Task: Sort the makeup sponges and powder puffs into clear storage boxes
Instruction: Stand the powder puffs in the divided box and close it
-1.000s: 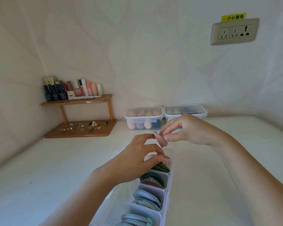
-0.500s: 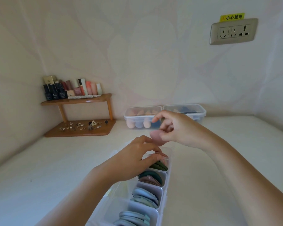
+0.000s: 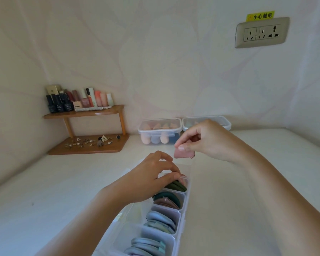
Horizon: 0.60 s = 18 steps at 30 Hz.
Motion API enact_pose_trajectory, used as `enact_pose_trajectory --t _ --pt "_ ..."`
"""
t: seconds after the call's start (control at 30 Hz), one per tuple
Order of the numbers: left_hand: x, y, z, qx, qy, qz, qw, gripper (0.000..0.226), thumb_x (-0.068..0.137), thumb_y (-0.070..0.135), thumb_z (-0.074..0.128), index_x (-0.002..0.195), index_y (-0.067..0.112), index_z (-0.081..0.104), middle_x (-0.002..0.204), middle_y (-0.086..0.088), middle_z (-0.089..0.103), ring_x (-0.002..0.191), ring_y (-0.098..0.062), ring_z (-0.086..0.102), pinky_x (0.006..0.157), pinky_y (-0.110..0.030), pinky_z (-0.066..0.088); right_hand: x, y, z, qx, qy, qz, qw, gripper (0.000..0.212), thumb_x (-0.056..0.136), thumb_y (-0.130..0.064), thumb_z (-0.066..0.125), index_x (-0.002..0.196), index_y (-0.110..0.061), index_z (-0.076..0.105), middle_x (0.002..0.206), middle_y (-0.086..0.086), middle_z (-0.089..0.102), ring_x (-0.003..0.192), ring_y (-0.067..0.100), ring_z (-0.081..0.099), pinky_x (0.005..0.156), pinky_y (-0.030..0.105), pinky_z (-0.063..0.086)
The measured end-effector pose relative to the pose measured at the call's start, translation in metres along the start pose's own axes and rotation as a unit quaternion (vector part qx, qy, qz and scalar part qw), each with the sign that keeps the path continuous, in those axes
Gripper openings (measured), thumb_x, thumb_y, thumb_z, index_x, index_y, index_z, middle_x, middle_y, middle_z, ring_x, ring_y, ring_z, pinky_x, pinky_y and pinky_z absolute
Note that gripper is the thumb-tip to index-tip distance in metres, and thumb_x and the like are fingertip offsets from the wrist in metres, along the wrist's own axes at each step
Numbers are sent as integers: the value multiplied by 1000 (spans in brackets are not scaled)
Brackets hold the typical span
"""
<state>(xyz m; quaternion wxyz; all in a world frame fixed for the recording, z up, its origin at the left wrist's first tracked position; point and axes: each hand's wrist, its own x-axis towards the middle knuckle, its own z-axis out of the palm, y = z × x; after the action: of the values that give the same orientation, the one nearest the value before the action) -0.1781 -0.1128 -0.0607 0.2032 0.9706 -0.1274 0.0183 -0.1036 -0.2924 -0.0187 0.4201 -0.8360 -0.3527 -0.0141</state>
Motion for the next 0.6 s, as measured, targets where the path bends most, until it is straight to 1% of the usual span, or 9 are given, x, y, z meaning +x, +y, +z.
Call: enact_pose_trajectory --t 0.1,0.13,0.17,0.23,0.3,0.37,0.43,0.53,0.6 --pt "0 0 0 -2 8 0 1000 29 92 49 43 115 40 59 136 16 36 119 1 32 99 -18 29 1 0 5 4 -32 10 999 26 82 -14 72 102 -29 64 83 -3 67 65 8 62 65 30 50" --pt "-1 -1 0 -3 13 -1 1000 29 92 50 44 115 40 60 136 17 36 118 2 32 99 -18 28 1 0 7 -7 -45 16 999 32 84 -15 71 109 -31 60 86 -3 65 66 11 64 67 32 53" --pt "-1 -1 1 -4 18 -1 1000 29 91 50 44 114 41 61 135 17 37 117 2 33 99 -18 28 1 0 10 -25 -55 19 998 36 85 -16 70 116 -33 60 86 -5 63 65 11 66 69 30 54" --pt "-1 -1 1 -5 25 0 1000 29 90 51 45 113 41 62 135 17 37 120 2 33 100 -19 29 -1 0 13 -80 -58 20 995 32 89 -20 65 119 -32 62 82 -15 63 62 1 65 67 19 52" --pt "-1 -1 1 -5 27 1 1000 28 90 51 46 111 41 62 136 16 37 121 2 32 101 -19 28 -3 -3 15 -108 -58 20 992 28 90 -21 63 116 -33 64 75 -19 63 64 -8 62 65 13 47" --pt "-1 -1 1 -8 29 8 1000 26 90 50 47 109 43 63 135 17 38 117 4 31 98 -17 26 -3 -3 16 -91 -63 20 994 27 84 -19 68 107 -33 63 76 -10 69 69 2 65 72 27 52" --pt "-1 -1 1 -10 31 13 999 24 90 50 47 108 45 63 134 18 39 116 5 31 96 -16 23 -4 -5 15 -91 -59 22 994 21 77 -19 75 91 -29 63 73 -2 71 66 12 63 69 36 51" --pt "0 -4 1 -12 34 13 999 25 89 51 48 108 45 64 136 16 40 122 1 33 100 -19 26 -5 -6 14 -120 -55 26 991 5 75 -23 77 75 -25 73 66 -5 70 61 9 61 59 30 47" --pt "0 -4 2 -17 36 14 999 25 89 50 49 107 44 64 136 15 42 124 -1 34 104 -23 29 -6 -9 18 -130 -75 31 988 4 79 -23 73 78 -24 77 66 -4 71 65 12 65 59 29 50"
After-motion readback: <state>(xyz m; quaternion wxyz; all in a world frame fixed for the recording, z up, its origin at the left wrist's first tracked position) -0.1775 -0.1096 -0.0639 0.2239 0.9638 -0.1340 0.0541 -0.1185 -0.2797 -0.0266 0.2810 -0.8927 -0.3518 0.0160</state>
